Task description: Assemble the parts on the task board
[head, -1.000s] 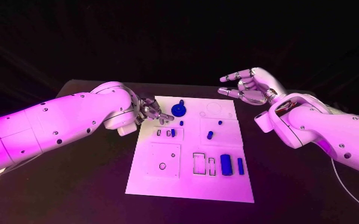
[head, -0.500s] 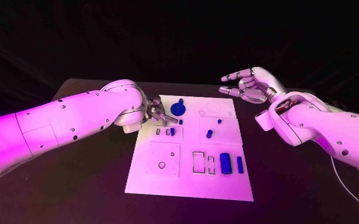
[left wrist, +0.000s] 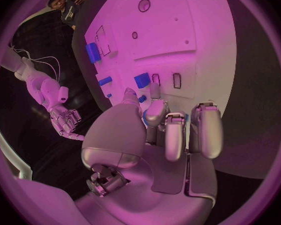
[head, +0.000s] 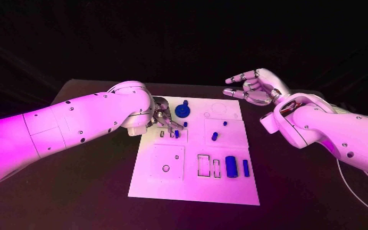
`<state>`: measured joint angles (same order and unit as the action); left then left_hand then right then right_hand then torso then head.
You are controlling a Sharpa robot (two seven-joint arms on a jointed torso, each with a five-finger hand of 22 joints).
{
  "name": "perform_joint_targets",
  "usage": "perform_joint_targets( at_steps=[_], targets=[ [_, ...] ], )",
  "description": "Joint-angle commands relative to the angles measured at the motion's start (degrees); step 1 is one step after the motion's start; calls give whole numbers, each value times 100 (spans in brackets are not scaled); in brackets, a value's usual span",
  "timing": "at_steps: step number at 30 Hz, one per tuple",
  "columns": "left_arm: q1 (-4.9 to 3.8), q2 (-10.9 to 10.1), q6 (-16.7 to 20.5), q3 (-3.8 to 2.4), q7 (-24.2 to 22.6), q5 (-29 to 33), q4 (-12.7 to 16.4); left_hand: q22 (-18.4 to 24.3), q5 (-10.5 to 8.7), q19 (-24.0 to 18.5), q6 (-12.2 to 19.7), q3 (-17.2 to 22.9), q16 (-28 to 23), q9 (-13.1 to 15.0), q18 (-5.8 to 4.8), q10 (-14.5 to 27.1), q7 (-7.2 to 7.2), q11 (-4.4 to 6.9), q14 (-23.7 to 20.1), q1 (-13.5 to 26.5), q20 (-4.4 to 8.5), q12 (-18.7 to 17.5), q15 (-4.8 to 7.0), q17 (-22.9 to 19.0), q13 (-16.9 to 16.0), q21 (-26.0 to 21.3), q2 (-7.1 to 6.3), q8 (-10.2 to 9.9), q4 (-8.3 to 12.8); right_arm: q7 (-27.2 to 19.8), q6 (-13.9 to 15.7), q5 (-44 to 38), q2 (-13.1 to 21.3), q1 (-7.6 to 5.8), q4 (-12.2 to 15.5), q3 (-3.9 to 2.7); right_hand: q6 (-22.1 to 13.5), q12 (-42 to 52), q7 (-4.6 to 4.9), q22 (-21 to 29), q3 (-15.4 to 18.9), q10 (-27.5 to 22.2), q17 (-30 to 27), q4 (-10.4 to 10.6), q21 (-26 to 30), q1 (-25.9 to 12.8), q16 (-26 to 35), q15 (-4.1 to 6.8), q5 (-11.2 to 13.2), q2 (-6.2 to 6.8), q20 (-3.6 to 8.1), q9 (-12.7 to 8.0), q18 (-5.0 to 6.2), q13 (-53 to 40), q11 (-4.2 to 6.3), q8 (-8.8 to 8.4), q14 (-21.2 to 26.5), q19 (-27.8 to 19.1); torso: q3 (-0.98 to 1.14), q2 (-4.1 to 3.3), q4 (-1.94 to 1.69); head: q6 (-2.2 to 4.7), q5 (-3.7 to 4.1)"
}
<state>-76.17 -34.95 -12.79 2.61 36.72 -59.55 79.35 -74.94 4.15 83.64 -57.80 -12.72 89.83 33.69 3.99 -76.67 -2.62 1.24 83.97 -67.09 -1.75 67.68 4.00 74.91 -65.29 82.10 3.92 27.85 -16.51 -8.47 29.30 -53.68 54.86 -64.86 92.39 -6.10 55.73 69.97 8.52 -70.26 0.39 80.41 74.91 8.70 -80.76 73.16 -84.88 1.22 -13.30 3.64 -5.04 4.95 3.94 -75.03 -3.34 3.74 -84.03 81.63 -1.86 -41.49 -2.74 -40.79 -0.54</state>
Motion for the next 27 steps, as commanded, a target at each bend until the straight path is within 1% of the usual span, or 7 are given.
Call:
perform_joint_targets(
  at_steps=[1, 4, 11, 17, 21, 25, 27],
  targets=[
    [-8, 24, -217, 0, 24, -61, 4, -102, -28, 61, 49, -12, 17, 16, -114, -49, -7, 1, 603, -51, -5, 24, 56, 1509, -12, 28, 36, 42, 14, 54, -100, -56, -18, 8, -15, -2, 16, -28, -13, 12, 28, -41, 532, 3, 42, 8, 13, -22, -37, -33, 6, 5, 3, -205, -4, 12, -383, -55, -1, 2, -1, -19, 3],
    [-8, 35, -227, 0, 24, -61, 5, -115, -28, 65, 52, -12, 17, 32, -116, -51, -6, 2, 603, -69, -5, 29, 57, 1509, -18, 36, 42, 48, 17, 59, -106, -57, -29, 10, -23, -2, 16, -28, -13, 12, 28, -41, 532, 3, 42, 8, 13, -22, -37, -33, 6, 5, 3, -205, -4, 12, -383, -55, 1, 1, 0, -30, 6],
    [-5, 94, -256, 2, 22, -62, -24, -145, -25, 72, 64, -6, 17, 87, -121, -58, -2, 6, 603, -143, -3, 43, 60, 1509, -36, 52, 59, 69, 31, 68, -136, -57, -61, 20, -43, -1, 16, -28, -13, 12, 28, -41, 532, 3, 42, 8, 13, -22, -37, -33, 6, 5, 3, -205, -4, 12, -383, -55, -4, -8, 2, -33, 18],
    [3, 109, -214, 3, 16, -62, -29, -160, -18, 72, 84, 23, 17, 147, -122, -61, 1, 8, 603, -240, -1, 51, 62, 1509, -48, 60, 93, 87, 48, 82, -158, -57, -76, 30, -56, 0, 17, -24, -13, 11, 35, -39, 528, 6, 42, 3, 16, -22, -41, -37, 6, 6, 3, -207, -4, 12, -382, -54, -2, -8, 8, -38, 47],
    [5, 116, -173, 3, 10, -62, -31, -168, -14, 73, 90, 36, 17, 168, -123, -64, 2, 9, 603, -274, 0, 56, 62, 1509, -54, 64, 104, 92, 54, 94, -170, -57, -81, 34, -63, 0, 17, -24, -13, 11, 35, -39, 528, 6, 42, 3, 16, -22, -41, -37, 6, 6, 3, -207, -4, 12, -382, -54, 4, -5, -1, -54, 34],
    [6, 133, -163, 3, 7, -59, -31, -170, -13, 74, 91, 38, 17, 170, -124, -65, 2, 10, 603, -278, 0, 58, 62, 1509, -57, 66, 105, 93, 54, 127, -219, -77, -94, 38, -76, 1, 18, -58, -14, 38, 67, -57, 507, 20, 57, -21, 30, -22, -55, -39, 6, 7, 8, -183, -5, 11, -377, -66, 5, -5, -2, -44, 25],
    [7, 141, -166, 4, 6, -58, -39, -170, -13, 74, 91, 38, 17, 170, -124, -65, 2, 10, 603, -278, 0, 58, 62, 1509, -57, 66, 105, 93, 54, 139, -236, -86, -106, 44, -82, 1, 17, -77, -14, 53, 84, -67, 503, 26, 66, -32, 34, -22, -60, -37, 7, 8, 10, -170, -5, 11, -376, -72, 5, -4, 1, -46, 33]
  ],
)
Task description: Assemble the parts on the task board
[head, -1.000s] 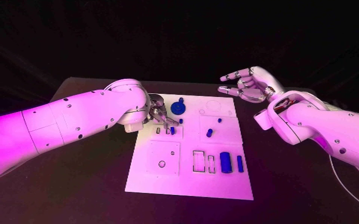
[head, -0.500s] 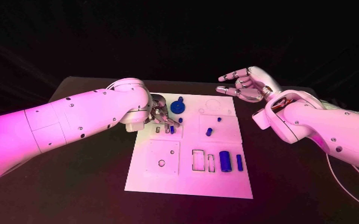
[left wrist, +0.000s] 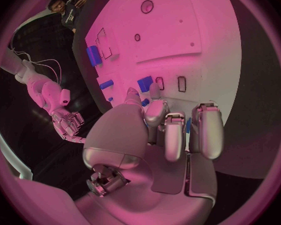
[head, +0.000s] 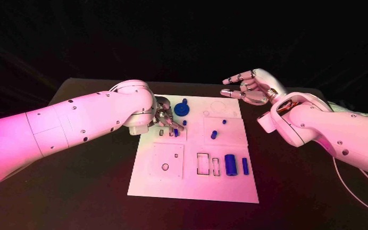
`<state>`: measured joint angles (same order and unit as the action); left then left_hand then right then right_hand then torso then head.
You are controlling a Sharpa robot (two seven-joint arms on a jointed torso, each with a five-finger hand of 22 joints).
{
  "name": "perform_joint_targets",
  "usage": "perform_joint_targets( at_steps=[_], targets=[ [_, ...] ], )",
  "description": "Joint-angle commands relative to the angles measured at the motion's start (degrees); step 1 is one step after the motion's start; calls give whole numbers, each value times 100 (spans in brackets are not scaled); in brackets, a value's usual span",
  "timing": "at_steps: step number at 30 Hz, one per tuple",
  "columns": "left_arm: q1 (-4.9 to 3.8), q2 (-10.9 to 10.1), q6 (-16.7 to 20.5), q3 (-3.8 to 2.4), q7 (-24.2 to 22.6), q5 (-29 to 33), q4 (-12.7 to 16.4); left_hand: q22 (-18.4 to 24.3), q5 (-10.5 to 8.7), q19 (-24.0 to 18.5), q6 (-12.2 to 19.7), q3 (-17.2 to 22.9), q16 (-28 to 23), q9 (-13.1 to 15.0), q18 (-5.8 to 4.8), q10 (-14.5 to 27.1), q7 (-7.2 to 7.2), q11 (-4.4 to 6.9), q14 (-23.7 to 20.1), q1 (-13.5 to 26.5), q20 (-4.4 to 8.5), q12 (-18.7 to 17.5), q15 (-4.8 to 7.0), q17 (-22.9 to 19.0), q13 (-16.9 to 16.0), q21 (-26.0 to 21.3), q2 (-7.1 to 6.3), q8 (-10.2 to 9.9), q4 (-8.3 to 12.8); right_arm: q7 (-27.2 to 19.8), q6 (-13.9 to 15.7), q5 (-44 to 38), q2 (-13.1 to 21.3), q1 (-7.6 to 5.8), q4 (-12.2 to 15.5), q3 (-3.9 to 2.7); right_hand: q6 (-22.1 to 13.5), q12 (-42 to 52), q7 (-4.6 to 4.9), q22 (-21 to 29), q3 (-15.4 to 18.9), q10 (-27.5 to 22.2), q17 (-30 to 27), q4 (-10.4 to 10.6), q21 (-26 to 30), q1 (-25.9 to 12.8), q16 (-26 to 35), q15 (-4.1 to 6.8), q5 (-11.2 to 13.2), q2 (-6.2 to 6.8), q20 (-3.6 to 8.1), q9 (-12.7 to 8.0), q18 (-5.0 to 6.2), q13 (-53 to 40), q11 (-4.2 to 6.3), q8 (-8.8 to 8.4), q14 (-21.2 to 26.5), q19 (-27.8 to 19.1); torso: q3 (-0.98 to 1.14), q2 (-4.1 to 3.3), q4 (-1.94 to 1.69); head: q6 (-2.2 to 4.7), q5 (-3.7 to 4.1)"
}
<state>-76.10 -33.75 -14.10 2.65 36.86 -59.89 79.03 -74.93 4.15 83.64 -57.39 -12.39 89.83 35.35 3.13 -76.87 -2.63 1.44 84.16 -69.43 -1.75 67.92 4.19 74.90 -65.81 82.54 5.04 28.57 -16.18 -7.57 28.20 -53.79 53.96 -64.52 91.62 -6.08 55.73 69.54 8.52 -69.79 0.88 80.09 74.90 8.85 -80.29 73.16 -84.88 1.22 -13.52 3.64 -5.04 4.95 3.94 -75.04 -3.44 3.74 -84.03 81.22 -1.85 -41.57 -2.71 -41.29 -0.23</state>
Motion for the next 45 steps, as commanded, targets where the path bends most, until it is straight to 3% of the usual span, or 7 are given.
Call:
perform_joint_targets(
  at_steps=[1, 25, 33, 39, 41, 43, 45],
  targets=[
    [1, 24, -40, 1, -8, -24, -12, -171, -13, 74, 50, 4, 17, 4, -37, -44, 3, -10, 584, -44, 0, 35, 43, 1510, -5, 21, -7, 22, 21, 53, -131, -79, -20, 14, -7, -1, 16, -33, -14, 7, 38, -34, 503, 12, 19, -35, 35, -22, -39, -38, 7, 8, 10, -169, 5, 11, -376, -31, 3, 3, 0, 4, 5],
    [55, 101, -117, 17, -5, 43, -117, -190, -19, 75, 57, 26, 17, 68, -39, -68, 8, -6, 584, -145, 2, 72, 46, 1510, -50, 31, -19, 44, 51, 66, -185, -87, -61, 53, -18, -1, 17, -33, -14, 20, 75, -34, 497, 32, 28, -64, 41, -22, -51, -50, 7, 10, 13, -166, 5, 11, -375, -36, 2, -2, -7, -55, 16],
    [59, 105, -131, 18, -5, 45, -113, -206, -10, 72, 80, 124, 17, 150, -40, -75, 14, 0, 584, -343, 7, 81, 52, 1510, -65, 39, 22, 59, 130, 63, -189, -87, -66, 57, -20, -1, 17, -32, -14, 17, 82, -33, 501, 37, 27, -70, 40, -22, -54, -54, 7, 11, 12, -166, 5, 11, -376, -34, 0, -4, -3, -70, 14],
    [59, 107, -48, 18, -10, 46, -112, -226, 35, 68, 178, 653, 17, 214, -39, -52, 79, 60, 584, -1034, 44, 53, 102, 1510, -62, 46, 284, 10, 482, 61, -192, -87, -68, 59, -22, -1, 17, -32, -14, 17, 82, -33, 501, 37, 27, -70, 40, -22, -54, -54, 7, 11, 12, -166, 5, 11, -376, -34, 2, -4, -5, -71, 18],
    [60, 106, -8, 18, -18, 77, -111, -232, 140, 65, 241, 926, 17, 215, -40, -25, 94, 79, 584, -1328, 67, 21, 122, 1510, -50, 47, 328, -40, 651, 60, -194, -87, -71, 60, -23, -1, 17, -32, -14, 17, 82, -33, 501, 37, 27, -70, 40, -22, -54, -54, 7, 11, 12, -166, 5, 11, -376, -34, 1, -4, -7, -74, 21],
    [60, 104, 31, 17, -29, 139, -108, -223, 298, 56, 304, 1207, 17, 212, -38, 12, 82, 77, 584, -1561, 82, -29, 130, 1510, -23, 41, 302, -92, 797, 59, -195, -87, -73, 61, -25, -1, 17, -32, -14, 17, 82, -33, 501, 37, 27, -70, 40, -22, -54, -54, 7, 11, 12, -166, 5, 11, -376, -34, 3, -4, -5, -80, 22],
    [60, 98, 57, 17, -38, 192, -103, -221, 393, 47, 335, 1572, 17, 225, -38, 33, 37, 44, 584, -1643, 76, -82, 106, 1510, 8, 36, 183, -131, 859, 58, -197, -86, -75, 62, -27, -1, 17, -32, -14, 17, 82, -33, 501, 37, 27, -70, 40, -22, -54, -54, 7, 11, 12, -166, 5, 11, -376, -34, 3, -4, -6, -84, 21]
  ],
)
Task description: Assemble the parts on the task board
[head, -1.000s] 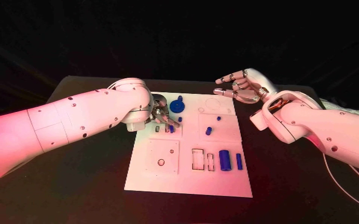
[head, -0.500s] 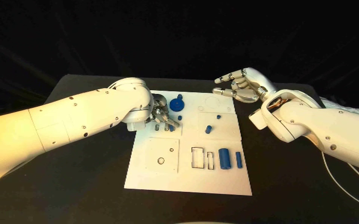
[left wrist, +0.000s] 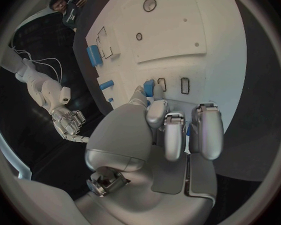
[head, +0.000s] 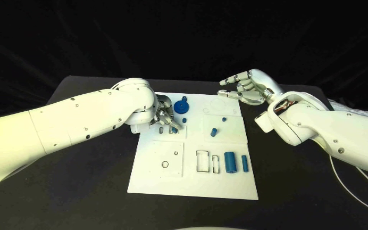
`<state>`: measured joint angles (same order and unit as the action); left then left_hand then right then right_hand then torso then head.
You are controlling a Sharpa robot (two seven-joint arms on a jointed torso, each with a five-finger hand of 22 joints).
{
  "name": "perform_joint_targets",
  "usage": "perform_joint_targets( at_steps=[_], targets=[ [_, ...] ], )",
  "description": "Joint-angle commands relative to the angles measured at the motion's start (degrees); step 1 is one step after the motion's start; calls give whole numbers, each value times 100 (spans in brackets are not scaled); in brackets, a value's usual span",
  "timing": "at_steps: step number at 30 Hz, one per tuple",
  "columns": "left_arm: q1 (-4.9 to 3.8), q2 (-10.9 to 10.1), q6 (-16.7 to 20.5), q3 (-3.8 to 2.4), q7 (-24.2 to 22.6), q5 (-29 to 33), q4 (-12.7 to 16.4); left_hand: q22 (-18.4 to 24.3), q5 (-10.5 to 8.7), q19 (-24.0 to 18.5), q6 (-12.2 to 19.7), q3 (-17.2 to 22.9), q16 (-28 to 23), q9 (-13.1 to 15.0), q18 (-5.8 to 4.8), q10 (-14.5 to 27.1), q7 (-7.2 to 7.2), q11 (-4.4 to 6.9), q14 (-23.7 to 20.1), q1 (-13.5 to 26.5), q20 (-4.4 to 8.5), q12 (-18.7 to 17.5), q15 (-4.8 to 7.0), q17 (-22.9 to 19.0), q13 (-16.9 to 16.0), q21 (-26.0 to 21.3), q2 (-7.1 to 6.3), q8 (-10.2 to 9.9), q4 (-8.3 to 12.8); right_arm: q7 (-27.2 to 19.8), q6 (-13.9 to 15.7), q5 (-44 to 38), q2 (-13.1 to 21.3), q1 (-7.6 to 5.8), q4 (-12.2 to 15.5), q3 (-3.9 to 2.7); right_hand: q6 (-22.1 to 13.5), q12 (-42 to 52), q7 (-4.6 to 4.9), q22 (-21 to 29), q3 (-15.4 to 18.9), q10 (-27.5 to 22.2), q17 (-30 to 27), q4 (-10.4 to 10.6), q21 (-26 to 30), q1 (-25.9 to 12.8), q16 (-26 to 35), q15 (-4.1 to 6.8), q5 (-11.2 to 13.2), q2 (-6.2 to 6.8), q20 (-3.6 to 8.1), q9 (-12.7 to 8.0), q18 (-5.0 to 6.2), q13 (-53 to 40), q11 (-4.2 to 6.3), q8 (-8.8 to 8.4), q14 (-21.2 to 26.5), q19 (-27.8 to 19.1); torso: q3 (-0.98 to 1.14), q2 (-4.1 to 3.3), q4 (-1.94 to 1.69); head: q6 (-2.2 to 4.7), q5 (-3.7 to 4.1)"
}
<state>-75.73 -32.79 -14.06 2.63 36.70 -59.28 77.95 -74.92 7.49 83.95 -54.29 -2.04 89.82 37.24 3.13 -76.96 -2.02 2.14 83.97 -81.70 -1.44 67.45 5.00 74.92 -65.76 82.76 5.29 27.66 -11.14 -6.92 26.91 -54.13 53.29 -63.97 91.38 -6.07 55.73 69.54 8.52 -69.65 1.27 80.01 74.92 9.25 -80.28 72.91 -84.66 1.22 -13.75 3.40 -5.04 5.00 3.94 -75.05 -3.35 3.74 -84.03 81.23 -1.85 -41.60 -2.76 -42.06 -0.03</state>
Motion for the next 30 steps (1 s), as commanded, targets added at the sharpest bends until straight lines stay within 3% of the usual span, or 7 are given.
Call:
perform_joint_targets(
  at_steps=[1, 2, 4, 8, 9, 23, 30],
  targets=[
    [23, -2, 70, 19, -27, 169, 10, -240, 22, 4, -39, 1597, 18, 126, -55, -9, -62, -84, 603, -46, -65, -86, -54, 1508, 34, 14, -340, -58, 175, -8, -69, -52, -9, 7, -3, -1, 17, -32, -14, 3, 43, -25, 499, -3, 27, -46, 18, -22, -31, -29, 8, 5, 12, -166, -4, 11, -376, -35, 3, -1, 0, -10, 1],
    [23, -11, 93, 19, -33, 214, 19, -250, 45, -4, -41, 2525, 18, 210, -29, -39, -77, -109, 603, 109, -35, -114, -51, 1508, 47, 11, -749, -76, 191, -8, -71, -51, -11, 9, -5, -1, 17, -32, -14, 3, 43, -25, 499, -3, 27, -46, 18, -22, -31, -29, 8, 5, 12, -166, -4, 11, -376, -35, 3, -1, 0, -10, 1],
    [23, -24, 119, 18, -37, 262, 31, -253, 22, -4, -35, 3035, 18, 313, -39, -39, -99, -82, 603, 364, -35, -104, -7, 1508, 34, 6, -949, -30, 231, -9, -73, -49, -13, 11, -7, -1, 17, -32, -14, 3, 43, -25, 499, -3, 27, -46, 18, -22, -31, -29, 8, 5, 12, -166, -4, 11, -376, -35, 4, -2, 0, -19, 5],
    [23, -69, 179, 14, -44, 353, 73, -255, 23, -4, -20, 3289, 18, 368, -34, -41, -67, -74, 603, 450, -22, -104, -26, 1508, 33, 2, -1046, -10, 314, -10, -79, -43, -17, 16, -14, -1, 17, -32, -14, 3, 43, -25, 499, -3, 27, -46, 18, -22, -31, -29, 8, 5, 12, -166, -4, 11, -376, -35, 6, -2, -1, -21, 9],
    [23, -86, 198, 12, -45, 365, 88, -258, 11, -4, -8, 3624, 18, 462, -33, -50, -66, -76, 603, 655, -26, -104, -29, 1508, 30, -4, -1148, 27, 424, -10, -82, -41, -19, 17, -15, -1, 17, -32, -14, 3, 43, -25, 499, -3, 27, -46, 18, -22, -31, -29, 8, 5, 12, -166, -4, 11, -376, -35, 6, -2, -1, -24, 7],
    [20, -402, 699, -23, -84, 316, 394, -291, -1, 12, -21, 3868, 18, 558, -38, -115, -61, -62, 603, 841, -22, -16, -26, 1508, -57, 7, -1225, 75, 553, -52, -58, 24, -16, 28, -26, -1, 20, -44, -15, 17, 74, -31, 495, 18, 37, -67, 23, -21, -31, -56, 8, 8, 14, -155, -3, 12, -375, -39, 14, 4, -21, -25, -6],
    [48, -514, 1021, -16, -90, -195, 584, -327, -6, 30, -28, 3908, 18, 581, -45, -152, -55, -57, 603, 874, -19, 42, -23, 1508, -111, 27, -1251, 89, 586, -68, -56, 51, 1, 28, -23, -1, 20, -47, -15, 17, 86, -32, 496, 23, 38, -74, 24, -21, -19, -60, 8, 9, 14, -152, -3, 12, -376, -39, 17, 8, -34, -39, -19]
  ],
)
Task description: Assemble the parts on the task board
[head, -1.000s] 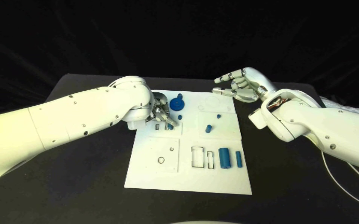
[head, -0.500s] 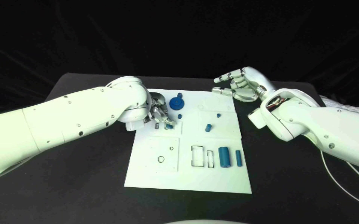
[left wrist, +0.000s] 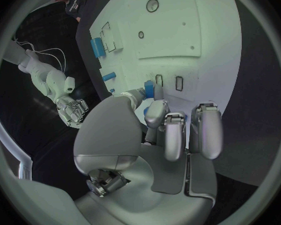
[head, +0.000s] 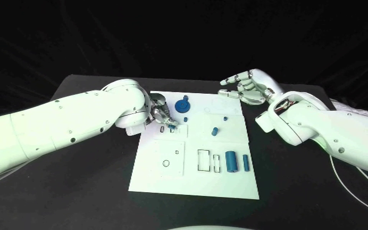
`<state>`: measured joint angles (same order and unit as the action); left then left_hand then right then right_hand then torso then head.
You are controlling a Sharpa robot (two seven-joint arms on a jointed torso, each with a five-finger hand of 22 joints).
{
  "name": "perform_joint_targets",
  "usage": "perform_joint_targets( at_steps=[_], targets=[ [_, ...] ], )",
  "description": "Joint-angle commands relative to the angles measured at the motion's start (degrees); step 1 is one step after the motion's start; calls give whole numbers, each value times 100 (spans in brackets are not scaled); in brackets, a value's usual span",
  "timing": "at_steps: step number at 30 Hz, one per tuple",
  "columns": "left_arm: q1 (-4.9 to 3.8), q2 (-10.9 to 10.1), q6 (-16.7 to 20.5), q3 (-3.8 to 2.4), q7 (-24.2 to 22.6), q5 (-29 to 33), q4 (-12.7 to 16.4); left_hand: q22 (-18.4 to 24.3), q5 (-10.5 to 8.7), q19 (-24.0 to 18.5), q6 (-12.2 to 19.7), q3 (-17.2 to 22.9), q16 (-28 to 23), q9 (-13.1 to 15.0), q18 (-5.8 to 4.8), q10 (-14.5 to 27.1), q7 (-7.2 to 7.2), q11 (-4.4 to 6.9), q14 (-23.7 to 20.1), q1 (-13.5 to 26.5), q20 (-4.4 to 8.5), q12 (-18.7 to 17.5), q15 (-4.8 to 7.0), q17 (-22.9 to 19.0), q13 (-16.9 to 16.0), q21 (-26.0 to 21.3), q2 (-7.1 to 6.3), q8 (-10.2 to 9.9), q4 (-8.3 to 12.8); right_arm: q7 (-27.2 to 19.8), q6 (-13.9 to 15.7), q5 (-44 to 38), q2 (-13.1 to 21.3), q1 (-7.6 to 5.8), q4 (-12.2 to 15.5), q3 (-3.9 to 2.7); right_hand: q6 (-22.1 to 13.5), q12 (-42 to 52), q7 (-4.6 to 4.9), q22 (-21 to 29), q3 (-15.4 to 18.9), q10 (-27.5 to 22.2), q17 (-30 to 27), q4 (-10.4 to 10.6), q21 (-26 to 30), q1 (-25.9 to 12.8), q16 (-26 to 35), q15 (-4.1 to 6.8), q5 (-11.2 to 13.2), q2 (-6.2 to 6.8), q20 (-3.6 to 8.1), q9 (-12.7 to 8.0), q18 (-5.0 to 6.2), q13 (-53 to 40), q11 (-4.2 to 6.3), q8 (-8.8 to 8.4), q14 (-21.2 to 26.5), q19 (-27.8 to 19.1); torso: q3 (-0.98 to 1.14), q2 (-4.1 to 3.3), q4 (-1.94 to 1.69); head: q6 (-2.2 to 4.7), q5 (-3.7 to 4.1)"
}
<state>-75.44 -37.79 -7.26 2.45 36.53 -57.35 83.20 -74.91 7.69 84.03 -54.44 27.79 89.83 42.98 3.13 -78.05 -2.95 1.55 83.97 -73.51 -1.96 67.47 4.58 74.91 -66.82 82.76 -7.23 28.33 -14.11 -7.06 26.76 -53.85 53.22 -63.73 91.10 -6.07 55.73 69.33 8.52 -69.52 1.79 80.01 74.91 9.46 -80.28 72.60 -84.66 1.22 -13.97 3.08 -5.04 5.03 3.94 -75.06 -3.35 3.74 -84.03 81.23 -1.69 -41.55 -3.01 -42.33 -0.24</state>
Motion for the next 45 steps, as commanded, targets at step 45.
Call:
perform_joint_targets(
  at_steps=[45],
  targets=[
    [249, 132, -303, 45, 73, -1505, 66, -369, -41, 44, -37, 996, 17, 63, -54, -61, 50, 11, 603, 149, 41, 54, 26, 1509, -12, 48, -33, 61, 931, -79, -91, 260, 0, 7, -28, -1, 20, -19, -15, 4, 43, -29, 502, 5, 39, -44, 22, -21, 10, -36, 8, 6, 14, -154, -3, 12, -377, -39, 3, -3, -5, -100, -25]
  ],
)
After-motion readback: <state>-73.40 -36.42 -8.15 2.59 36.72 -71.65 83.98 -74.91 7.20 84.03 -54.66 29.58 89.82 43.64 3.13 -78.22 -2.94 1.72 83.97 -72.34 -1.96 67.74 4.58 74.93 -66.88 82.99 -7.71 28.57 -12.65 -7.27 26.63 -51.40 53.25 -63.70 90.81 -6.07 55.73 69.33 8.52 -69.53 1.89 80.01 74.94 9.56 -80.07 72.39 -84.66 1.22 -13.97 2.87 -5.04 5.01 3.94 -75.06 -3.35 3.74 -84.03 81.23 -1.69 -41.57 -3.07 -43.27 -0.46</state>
